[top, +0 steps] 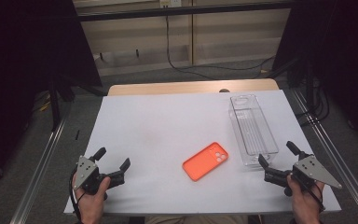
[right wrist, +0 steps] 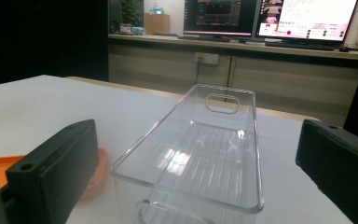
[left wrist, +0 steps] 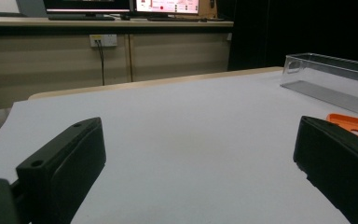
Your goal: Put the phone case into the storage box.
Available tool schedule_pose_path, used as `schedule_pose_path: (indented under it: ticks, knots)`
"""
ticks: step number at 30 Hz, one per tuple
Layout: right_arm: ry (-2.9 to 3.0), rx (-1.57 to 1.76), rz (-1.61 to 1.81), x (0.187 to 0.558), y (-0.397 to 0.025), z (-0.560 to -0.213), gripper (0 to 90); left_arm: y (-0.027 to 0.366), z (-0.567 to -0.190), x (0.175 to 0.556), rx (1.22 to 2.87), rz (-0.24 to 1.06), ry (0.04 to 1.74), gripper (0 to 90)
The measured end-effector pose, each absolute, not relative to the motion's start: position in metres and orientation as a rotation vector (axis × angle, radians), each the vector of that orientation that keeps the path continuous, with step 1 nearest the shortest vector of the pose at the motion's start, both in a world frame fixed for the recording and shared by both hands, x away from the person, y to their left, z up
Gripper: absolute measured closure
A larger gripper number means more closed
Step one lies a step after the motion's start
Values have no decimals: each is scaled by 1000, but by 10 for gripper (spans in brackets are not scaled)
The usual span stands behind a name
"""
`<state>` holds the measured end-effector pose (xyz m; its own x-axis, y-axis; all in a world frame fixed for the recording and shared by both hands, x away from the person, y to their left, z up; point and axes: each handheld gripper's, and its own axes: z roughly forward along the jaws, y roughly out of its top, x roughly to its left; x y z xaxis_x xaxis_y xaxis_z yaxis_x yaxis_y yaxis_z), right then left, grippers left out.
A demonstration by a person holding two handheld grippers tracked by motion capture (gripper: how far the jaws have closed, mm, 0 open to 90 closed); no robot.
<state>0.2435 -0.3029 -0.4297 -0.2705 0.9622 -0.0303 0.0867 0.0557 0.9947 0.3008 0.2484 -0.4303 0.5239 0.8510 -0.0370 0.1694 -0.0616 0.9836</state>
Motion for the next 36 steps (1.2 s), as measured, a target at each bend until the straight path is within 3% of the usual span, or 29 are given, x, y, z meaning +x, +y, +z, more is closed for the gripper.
schedule_pose_path:
  ticks: [22, 36]
  knots:
    - [1519, 1102, 1341, 244, -303, -431, 0, 235, -428, 303, 1592, 653, 881, 23]
    - [1513, 1108, 1342, 243, -303, -430, 0, 224, -427, 308, 1661, 494, 770, 30]
